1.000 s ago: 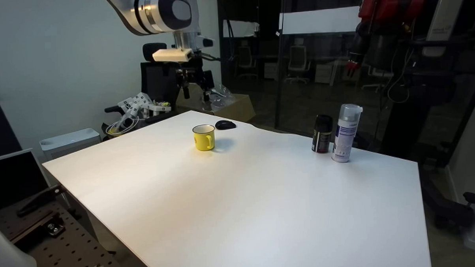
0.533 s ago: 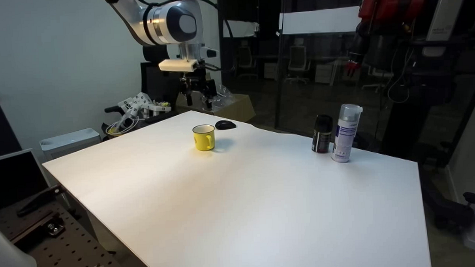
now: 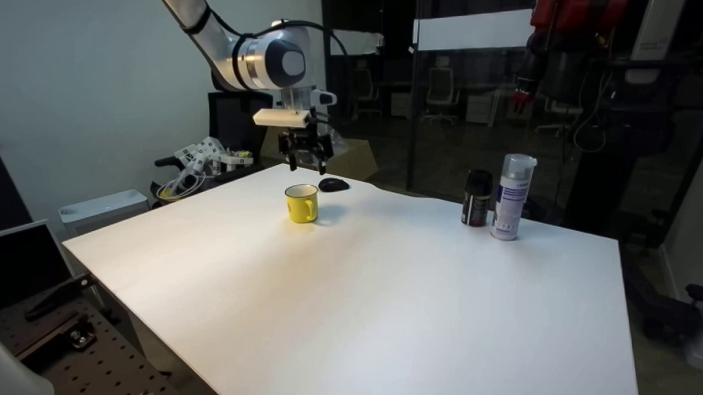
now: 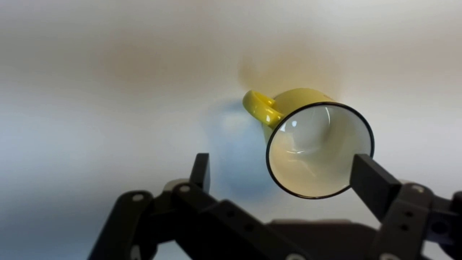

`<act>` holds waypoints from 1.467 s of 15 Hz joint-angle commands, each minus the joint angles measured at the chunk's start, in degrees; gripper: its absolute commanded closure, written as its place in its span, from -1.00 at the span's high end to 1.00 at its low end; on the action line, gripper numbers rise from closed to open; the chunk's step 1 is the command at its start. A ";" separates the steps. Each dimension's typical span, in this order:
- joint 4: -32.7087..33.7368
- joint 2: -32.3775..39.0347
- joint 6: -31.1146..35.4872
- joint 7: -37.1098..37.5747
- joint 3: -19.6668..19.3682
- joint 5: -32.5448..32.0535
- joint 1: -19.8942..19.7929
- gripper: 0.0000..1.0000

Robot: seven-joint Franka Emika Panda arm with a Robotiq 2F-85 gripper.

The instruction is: Move the mug forward.

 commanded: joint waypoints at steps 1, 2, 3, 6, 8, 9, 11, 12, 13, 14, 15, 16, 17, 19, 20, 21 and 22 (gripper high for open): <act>0.49 0.37 -0.10 -0.30 -0.57 0.40 0.56 1.00; 0.66 0.42 -0.10 -0.32 -0.57 0.40 0.58 1.00; 2.05 1.77 -0.62 -0.37 -0.42 0.98 0.39 1.00; 4.99 5.33 -0.92 -1.80 -0.07 1.95 -0.39 1.00; 6.57 7.44 -0.84 -2.64 -0.02 2.05 -0.65 1.00; 7.44 8.51 -0.98 -3.12 -0.01 2.01 -0.73 1.00; 9.92 11.10 -1.73 -3.49 -0.29 1.74 -0.63 1.00; 11.16 12.24 -2.16 -3.45 -0.37 1.69 -0.56 1.00; 12.76 13.62 -2.58 -3.11 -0.64 1.43 -0.27 1.00; 14.25 14.85 -2.93 -2.79 -0.93 1.12 0.02 1.00; 15.63 15.97 -3.33 -2.77 -1.00 1.03 0.13 1.00; 17.06 17.06 -3.94 -2.77 -1.04 1.00 0.21 1.00; 18.29 17.92 -4.66 -2.70 -1.10 0.97 0.30 1.00; 20.77 19.69 -6.21 -2.74 -1.13 0.95 0.43 1.00; 21.81 20.41 -6.72 -2.68 -1.21 0.86 0.55 1.00; 22.76 21.04 -7.13 -2.65 -1.16 0.97 0.57 0.50; 23.57 21.49 -7.67 -2.49 -1.14 1.12 0.61 0.48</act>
